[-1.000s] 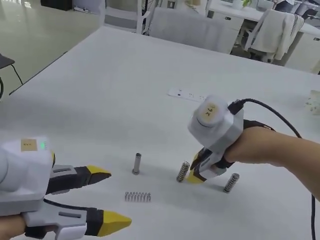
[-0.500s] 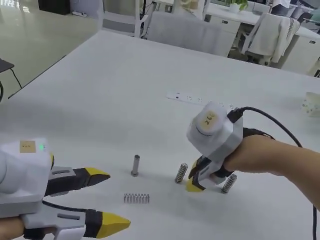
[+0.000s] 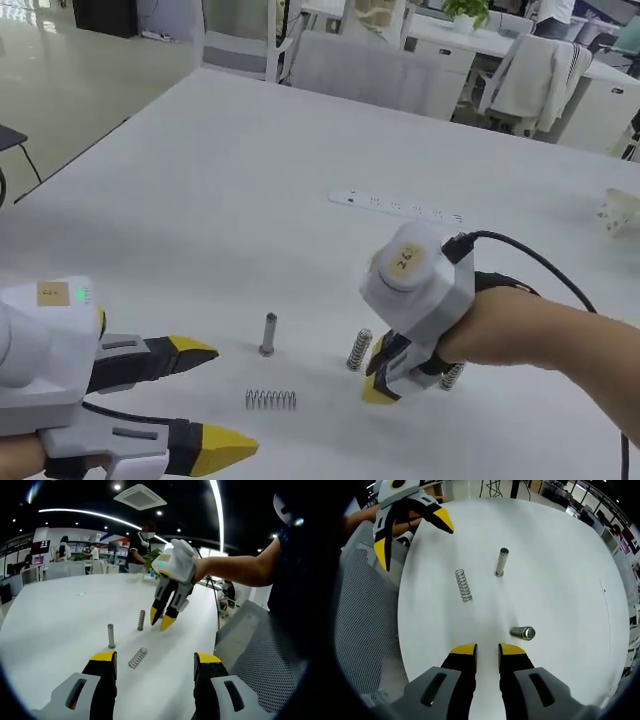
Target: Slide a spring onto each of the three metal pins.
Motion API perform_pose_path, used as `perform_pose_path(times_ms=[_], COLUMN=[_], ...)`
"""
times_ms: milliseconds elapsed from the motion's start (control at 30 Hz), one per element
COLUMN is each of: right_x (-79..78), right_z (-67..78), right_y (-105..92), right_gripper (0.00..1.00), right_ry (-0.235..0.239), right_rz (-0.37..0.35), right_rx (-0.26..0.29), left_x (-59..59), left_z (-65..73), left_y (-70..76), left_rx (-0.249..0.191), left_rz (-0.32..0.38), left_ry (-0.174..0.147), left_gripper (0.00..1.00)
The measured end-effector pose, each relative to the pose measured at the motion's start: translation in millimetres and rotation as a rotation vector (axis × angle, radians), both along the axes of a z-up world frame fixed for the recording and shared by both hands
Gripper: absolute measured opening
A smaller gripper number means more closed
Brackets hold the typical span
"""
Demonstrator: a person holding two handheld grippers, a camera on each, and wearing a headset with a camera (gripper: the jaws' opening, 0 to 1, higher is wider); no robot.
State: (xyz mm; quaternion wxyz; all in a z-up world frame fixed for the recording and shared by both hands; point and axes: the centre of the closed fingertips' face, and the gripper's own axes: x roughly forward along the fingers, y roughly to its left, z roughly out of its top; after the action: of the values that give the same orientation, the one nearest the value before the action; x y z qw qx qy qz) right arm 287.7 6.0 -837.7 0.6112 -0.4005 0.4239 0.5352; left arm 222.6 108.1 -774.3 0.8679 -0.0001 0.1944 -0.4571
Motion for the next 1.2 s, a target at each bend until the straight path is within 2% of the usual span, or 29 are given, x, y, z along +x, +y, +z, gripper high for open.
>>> perform_pose_path(times_ms=[433,1200], right_x=[-16.4,-22.6], right_z=[-3.0,-2.3], right_y=[20.6,63.4], right_gripper=[0.15,0.15], right_ry=[0.008,0.004], right_rz=[0.060,0.160], right_rx=[0.004,0.039], left_x=[-3.6,-8.4], left_z=[2.2,0.8], left_y=[0.8,7.5], left_rx=[0.007,0.016], left_rz=[0.004,0.022], left_ry=[-0.007,0.000], left_gripper=[0.57,0.57])
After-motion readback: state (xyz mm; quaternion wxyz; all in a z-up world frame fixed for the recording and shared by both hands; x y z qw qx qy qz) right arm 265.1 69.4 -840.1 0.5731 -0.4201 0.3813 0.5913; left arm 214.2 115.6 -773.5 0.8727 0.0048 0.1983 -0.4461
